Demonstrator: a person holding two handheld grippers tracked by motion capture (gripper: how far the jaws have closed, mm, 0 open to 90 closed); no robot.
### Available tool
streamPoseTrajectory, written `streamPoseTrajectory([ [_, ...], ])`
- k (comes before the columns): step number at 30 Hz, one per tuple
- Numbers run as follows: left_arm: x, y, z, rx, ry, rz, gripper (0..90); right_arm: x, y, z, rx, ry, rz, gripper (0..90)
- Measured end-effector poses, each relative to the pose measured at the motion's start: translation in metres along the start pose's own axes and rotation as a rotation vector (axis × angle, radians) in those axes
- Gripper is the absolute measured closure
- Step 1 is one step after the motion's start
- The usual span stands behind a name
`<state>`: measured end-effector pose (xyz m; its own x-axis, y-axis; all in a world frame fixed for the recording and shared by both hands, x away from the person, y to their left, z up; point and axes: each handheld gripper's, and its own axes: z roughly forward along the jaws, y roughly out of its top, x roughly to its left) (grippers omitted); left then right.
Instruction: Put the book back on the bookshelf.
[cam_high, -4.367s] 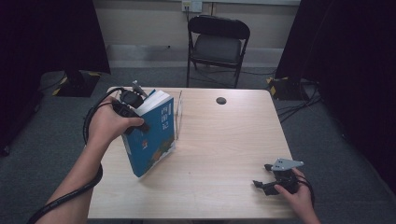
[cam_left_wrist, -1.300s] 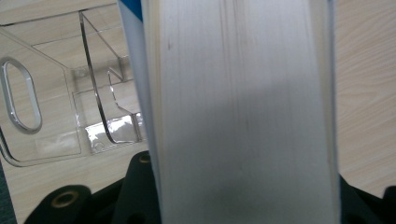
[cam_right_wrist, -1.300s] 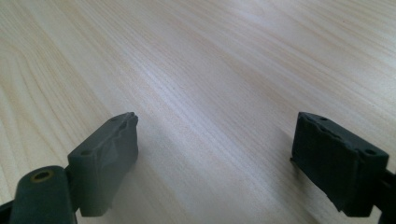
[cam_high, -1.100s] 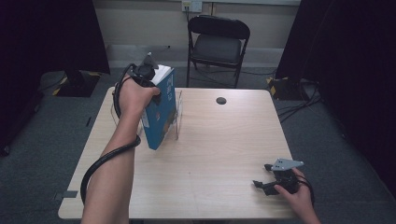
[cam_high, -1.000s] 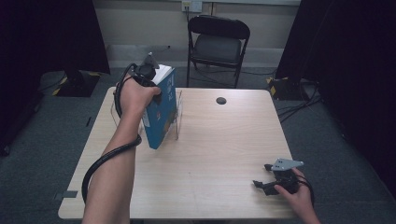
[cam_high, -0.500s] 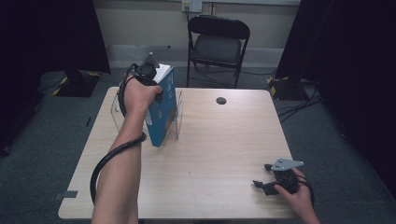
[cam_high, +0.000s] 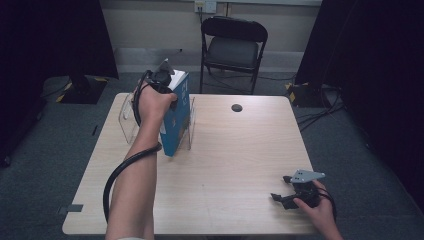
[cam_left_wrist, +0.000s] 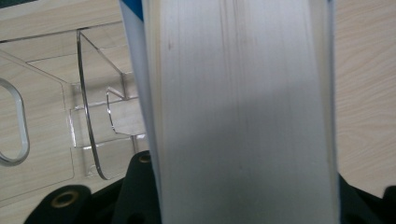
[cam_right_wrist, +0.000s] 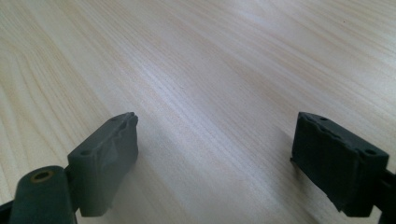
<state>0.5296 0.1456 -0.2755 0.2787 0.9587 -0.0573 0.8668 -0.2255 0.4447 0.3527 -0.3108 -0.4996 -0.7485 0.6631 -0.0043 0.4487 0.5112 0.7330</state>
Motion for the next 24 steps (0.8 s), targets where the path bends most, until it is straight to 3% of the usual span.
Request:
streamPoseTrajectory([
  [10,-0.003,0.005,0.006,-0.005,0.007,-0.021,61.9,0.000,0.000,0.000,0.000,0.000,0.000,13.8],
  [23,-0.008,0.011,0.017,0.004,0.039,0.007,61.9,0.000,0.000,0.000,0.000,0.001,0.000,13.8],
  [24,-0.009,0.011,0.019,0.002,0.039,-0.005,61.9,0.000,0.000,0.000,0.000,0.001,0.000,13.7],
])
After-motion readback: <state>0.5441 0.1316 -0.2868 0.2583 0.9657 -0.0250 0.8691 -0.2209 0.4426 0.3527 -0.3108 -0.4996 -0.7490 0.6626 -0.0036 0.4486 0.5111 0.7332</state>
